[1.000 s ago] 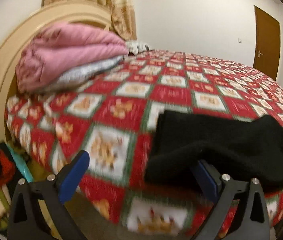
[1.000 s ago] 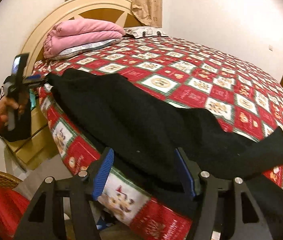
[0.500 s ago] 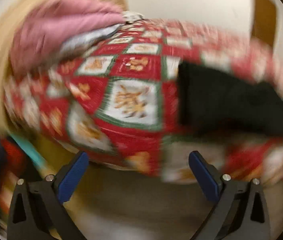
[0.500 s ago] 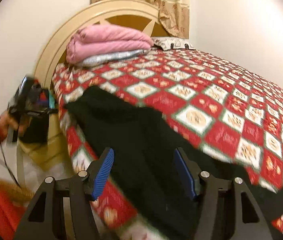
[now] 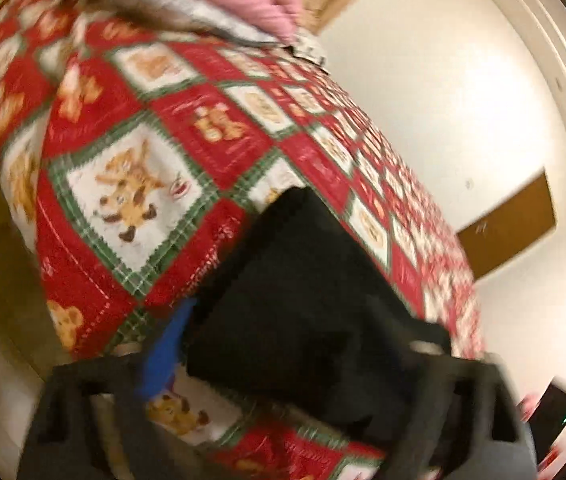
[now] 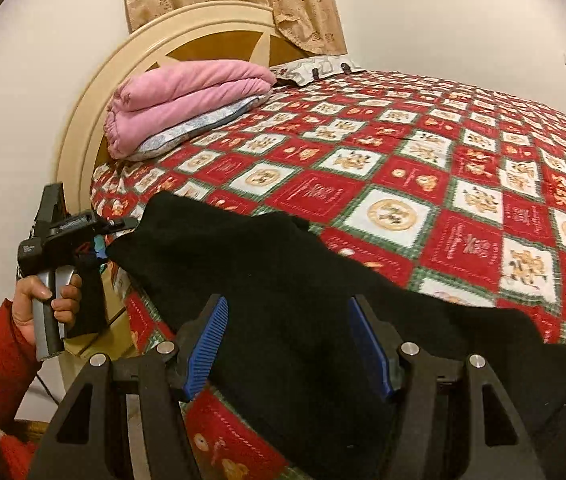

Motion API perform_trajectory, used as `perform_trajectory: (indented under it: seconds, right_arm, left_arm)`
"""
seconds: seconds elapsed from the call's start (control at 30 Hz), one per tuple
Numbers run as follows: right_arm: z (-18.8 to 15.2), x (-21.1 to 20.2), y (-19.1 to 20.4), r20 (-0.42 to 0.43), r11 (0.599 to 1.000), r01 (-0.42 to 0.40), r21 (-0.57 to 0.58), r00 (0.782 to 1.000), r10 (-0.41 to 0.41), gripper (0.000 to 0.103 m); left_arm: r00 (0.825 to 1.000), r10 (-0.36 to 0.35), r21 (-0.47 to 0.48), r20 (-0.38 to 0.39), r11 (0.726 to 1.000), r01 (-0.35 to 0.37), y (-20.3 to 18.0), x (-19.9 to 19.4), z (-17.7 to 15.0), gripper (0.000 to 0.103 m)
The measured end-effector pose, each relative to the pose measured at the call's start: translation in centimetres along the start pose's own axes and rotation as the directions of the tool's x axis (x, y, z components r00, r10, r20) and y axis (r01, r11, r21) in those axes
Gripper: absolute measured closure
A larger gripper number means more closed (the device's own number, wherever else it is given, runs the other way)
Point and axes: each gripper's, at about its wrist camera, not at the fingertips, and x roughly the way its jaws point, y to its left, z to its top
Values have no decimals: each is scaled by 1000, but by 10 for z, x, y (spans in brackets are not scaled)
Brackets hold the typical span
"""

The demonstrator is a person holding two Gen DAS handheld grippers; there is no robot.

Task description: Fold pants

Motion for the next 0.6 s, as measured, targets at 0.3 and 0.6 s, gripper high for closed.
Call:
perform_trajectory:
  seconds: [0.3, 0.6]
  right_arm:
    - [47, 47, -30, -16, 982, -152, 112, 988, 155, 39]
    - [46, 118, -12, -191, 958, -247, 147, 943, 273, 39]
  left_arm:
    - [930, 262, 325, 258, 883, -339, -38, 10, 22, 73]
    - [912, 276, 404, 304, 829, -386, -56, -22, -2, 62]
